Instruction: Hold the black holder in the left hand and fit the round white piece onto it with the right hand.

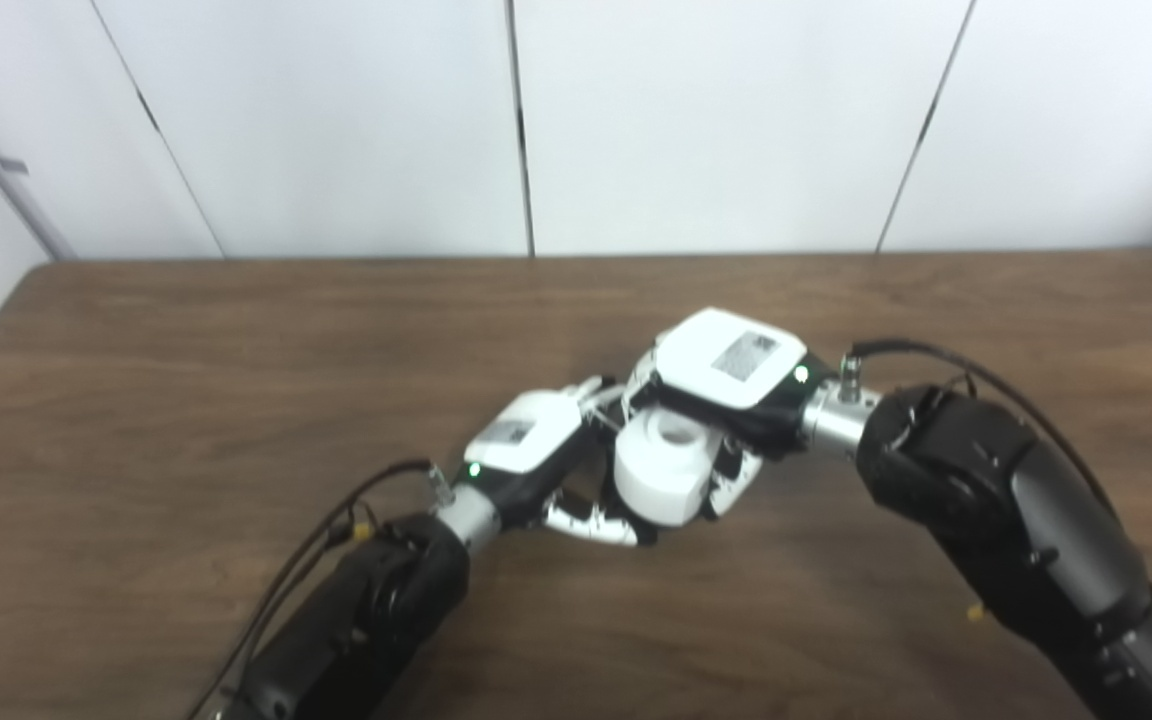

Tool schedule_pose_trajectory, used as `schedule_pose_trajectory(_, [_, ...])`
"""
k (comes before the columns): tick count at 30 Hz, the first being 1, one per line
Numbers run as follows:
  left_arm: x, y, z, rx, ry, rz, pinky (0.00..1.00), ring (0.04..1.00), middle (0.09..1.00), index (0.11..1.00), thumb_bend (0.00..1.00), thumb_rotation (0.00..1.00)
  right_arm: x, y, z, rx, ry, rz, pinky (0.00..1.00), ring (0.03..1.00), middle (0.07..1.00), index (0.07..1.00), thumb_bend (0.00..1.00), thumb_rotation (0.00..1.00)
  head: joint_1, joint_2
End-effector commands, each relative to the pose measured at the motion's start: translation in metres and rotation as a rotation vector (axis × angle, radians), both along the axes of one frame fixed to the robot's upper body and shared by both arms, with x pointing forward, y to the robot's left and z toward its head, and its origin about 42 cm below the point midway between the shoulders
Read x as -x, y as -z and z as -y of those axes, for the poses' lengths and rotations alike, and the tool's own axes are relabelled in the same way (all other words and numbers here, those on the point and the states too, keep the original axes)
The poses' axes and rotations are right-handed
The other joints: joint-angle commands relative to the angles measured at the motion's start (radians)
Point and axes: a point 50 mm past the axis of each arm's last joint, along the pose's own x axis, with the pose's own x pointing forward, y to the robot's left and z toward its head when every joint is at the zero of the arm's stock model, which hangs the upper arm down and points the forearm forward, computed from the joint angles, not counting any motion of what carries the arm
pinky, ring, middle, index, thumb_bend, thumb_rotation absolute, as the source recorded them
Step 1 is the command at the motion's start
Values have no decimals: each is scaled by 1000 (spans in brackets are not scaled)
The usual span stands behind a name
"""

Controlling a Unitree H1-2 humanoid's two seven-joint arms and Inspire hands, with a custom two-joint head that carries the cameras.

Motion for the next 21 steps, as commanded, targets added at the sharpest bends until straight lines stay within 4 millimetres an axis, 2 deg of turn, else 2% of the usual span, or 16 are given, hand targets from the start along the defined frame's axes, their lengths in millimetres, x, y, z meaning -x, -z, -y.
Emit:
schedule_pose_trajectory(1, [14,20,3,-80,46,-98,950,998,952,487,524,67,3,-1,3,54,-36,4,850,794,720,482,526,145,3,2])
schedule_pose_trajectory(9, [16,20,4,-84,49,-111,953,995,947,487,524,66,4,1,3,15,-53,58,826,773,705,481,526,141,5,9])
schedule_pose_trajectory(21, [17,20,4,-81,52,-112,946,993,940,486,524,67,-1,6,-1,-59,-18,151,891,782,701,482,525,139,3,11])
